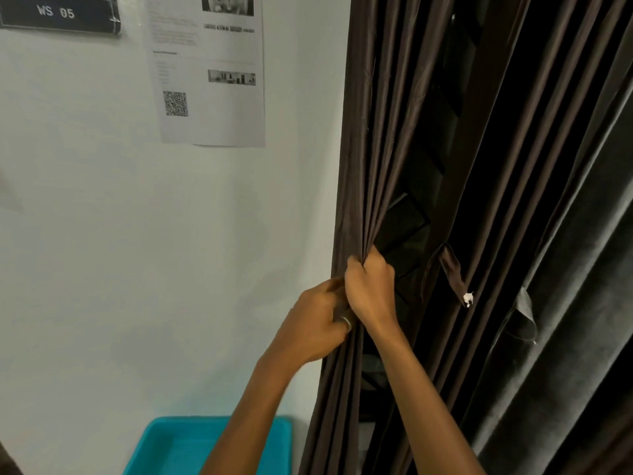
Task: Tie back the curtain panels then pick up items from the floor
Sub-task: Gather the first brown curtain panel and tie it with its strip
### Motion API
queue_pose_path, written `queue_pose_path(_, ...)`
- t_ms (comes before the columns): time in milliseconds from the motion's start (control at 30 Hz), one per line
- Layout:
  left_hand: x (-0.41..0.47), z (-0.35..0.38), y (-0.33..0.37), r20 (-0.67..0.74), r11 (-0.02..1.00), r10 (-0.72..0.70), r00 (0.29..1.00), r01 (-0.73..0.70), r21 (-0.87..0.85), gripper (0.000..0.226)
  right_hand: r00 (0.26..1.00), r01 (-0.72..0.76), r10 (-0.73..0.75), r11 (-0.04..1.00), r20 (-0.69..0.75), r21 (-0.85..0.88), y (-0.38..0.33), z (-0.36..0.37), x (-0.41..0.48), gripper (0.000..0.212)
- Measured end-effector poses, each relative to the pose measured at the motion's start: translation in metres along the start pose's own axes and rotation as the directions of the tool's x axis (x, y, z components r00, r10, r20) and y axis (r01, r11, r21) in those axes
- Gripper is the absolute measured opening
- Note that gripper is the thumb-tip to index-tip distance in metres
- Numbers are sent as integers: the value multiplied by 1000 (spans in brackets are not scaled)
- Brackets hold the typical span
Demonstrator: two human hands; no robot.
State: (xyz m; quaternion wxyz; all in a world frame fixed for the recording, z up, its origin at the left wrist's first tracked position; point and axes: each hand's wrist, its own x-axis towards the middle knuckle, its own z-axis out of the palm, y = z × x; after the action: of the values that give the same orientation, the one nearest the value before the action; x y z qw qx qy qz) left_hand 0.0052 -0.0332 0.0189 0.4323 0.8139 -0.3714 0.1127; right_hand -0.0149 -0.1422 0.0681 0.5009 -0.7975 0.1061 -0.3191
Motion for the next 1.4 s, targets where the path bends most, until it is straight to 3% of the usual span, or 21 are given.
queue_pose_path(67,1,-12,-8,-102,996,6,995,-16,-93,42,999,-7,5,999,43,42,4,-6,0,31)
queue_pose_path(133,11,-24,-12,-237,982,-121,964,81,-172,41,996,-7,-1,995,86,103,7,-12,2,25)
queue_pose_path(200,27,-35,-9,-269,947,-266,926,200,-250,49,990,-19,-9,981,142,192,9,-19,1,21)
queue_pose_path(367,64,-53,0,-143,914,-320,936,265,-308,81,953,-146,3,883,304,446,20,-44,4,40)
queue_pose_path(433,70,-57,3,-29,891,-287,957,256,-376,93,946,-228,61,822,318,522,28,-54,9,34)
queue_pose_path(500,73,-58,6,63,862,-238,969,241,-446,97,937,-289,116,786,330,546,31,-62,13,19)
queue_pose_path(600,78,-53,11,116,844,-209,971,239,-481,89,936,-306,144,784,322,540,33,-69,18,24)
queue_pose_path(733,85,-41,13,17,859,-260,965,239,-453,50,966,-191,93,885,241,424,27,-71,16,24)
queue_pose_path(833,86,-32,16,-57,879,-244,968,196,-434,31,1000,-2,-1,997,31,82,20,-61,6,29)
queue_pose_path(933,80,-17,26,-150,923,-200,968,134,-360,27,967,169,-216,942,-137,-289,12,-37,-17,54)
queue_pose_path(1067,72,-6,41,-108,921,-233,966,183,-344,31,969,234,-248,908,6,-348,9,-7,-34,92)
queue_pose_path(1167,63,-8,44,45,748,-331,942,292,-596,43,981,194,-181,872,71,-450,11,4,-33,107)
queue_pose_path(1200,61,-11,43,64,746,-317,946,290,-599,43,983,184,-167,870,77,-457,11,6,-33,111)
queue_pose_path(1300,59,-13,42,-9,834,-267,964,227,-503,56,961,271,-220,867,167,-418,17,6,-33,108)
queue_pose_path(1400,61,-15,37,-135,895,-235,963,160,-417,36,924,333,-290,931,250,-152,27,-7,-28,93)
